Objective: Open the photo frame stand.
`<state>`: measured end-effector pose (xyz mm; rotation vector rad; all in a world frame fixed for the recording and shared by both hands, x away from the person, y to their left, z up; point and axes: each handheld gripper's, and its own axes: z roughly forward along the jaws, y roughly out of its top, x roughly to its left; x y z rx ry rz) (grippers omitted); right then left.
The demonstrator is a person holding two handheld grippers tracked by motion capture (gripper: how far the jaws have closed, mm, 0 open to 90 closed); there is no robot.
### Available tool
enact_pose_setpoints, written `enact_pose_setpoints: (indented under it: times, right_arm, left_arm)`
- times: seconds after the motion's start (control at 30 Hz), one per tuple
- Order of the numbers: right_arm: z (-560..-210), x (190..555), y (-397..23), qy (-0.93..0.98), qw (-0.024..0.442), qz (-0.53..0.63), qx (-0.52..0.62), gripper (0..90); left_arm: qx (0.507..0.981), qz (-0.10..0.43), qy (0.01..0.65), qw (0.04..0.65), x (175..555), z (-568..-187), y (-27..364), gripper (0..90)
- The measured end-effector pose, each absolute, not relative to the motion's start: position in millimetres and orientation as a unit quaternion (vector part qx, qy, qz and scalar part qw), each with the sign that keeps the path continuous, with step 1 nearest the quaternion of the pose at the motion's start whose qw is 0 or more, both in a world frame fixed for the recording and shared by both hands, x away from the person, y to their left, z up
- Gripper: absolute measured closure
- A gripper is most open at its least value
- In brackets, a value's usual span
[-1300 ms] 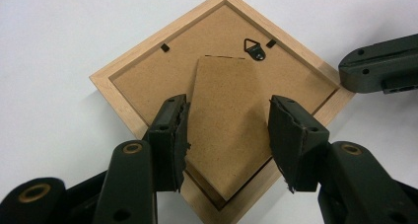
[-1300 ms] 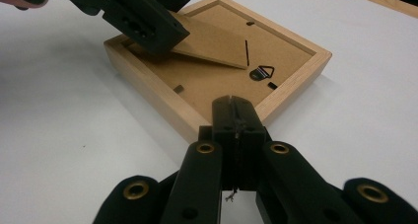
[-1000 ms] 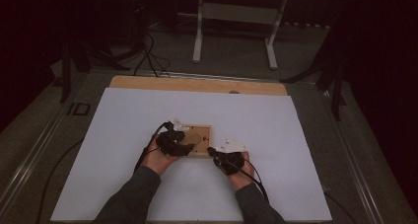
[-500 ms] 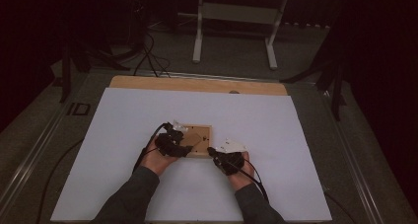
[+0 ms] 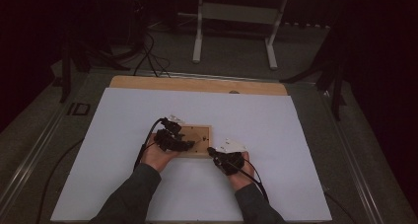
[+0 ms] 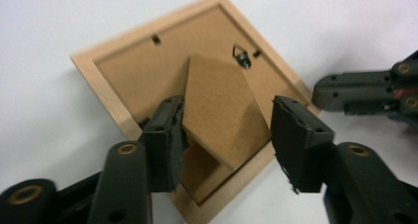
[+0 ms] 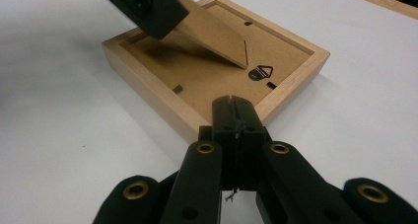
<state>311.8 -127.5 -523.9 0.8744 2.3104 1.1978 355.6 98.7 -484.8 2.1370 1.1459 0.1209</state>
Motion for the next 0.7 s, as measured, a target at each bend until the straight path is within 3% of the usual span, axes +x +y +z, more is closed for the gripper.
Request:
enact_pose_setpoints:
  times: [0.7]
  right_arm:
    - [-523.8,312.1,-127.8,0.825,0.197,0.427,0.312,89.0]
  left_arm:
    - [0.807,-0.029,0.47,0.356,369.8,-492.0,102.7,52.2]
